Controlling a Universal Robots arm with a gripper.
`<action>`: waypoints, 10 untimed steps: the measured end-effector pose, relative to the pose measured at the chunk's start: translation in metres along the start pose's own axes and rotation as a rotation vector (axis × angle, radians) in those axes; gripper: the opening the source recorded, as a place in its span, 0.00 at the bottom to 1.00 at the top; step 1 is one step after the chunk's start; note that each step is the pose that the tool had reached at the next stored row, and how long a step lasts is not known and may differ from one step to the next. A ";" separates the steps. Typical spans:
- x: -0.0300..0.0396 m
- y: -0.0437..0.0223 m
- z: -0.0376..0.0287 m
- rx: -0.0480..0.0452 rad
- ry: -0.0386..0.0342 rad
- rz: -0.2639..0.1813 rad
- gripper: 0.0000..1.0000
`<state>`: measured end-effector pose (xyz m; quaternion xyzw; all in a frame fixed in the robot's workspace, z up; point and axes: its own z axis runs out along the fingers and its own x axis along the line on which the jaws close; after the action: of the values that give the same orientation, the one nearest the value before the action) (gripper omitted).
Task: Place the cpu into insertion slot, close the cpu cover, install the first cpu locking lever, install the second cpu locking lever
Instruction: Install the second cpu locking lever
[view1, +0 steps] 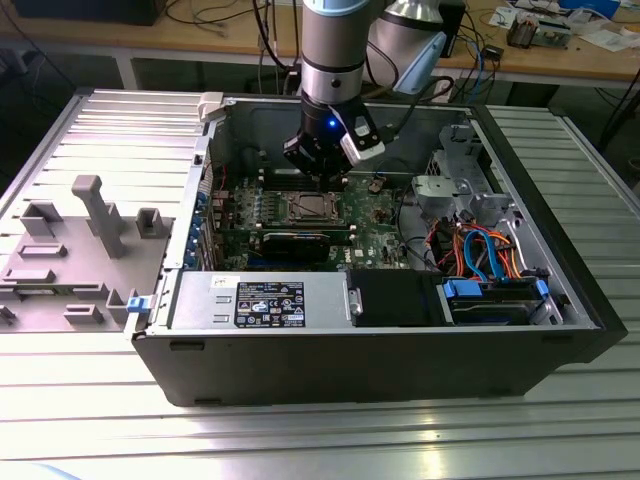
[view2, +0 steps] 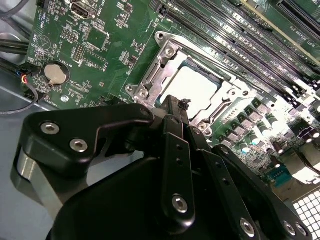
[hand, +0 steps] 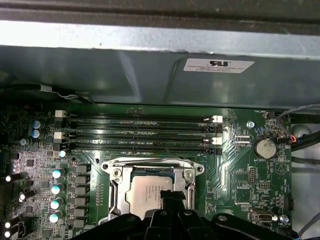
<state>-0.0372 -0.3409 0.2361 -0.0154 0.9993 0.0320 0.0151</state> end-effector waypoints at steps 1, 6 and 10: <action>0.0000 0.0000 -0.0006 0.0002 0.0001 0.000 0.11; -0.0002 0.0004 -0.0070 0.0001 0.0000 0.000 0.11; -0.0001 -0.0067 -0.0089 0.0001 0.0000 0.000 0.11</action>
<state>-0.0372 -0.3482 0.2445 -0.0155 0.9993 0.0320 0.0151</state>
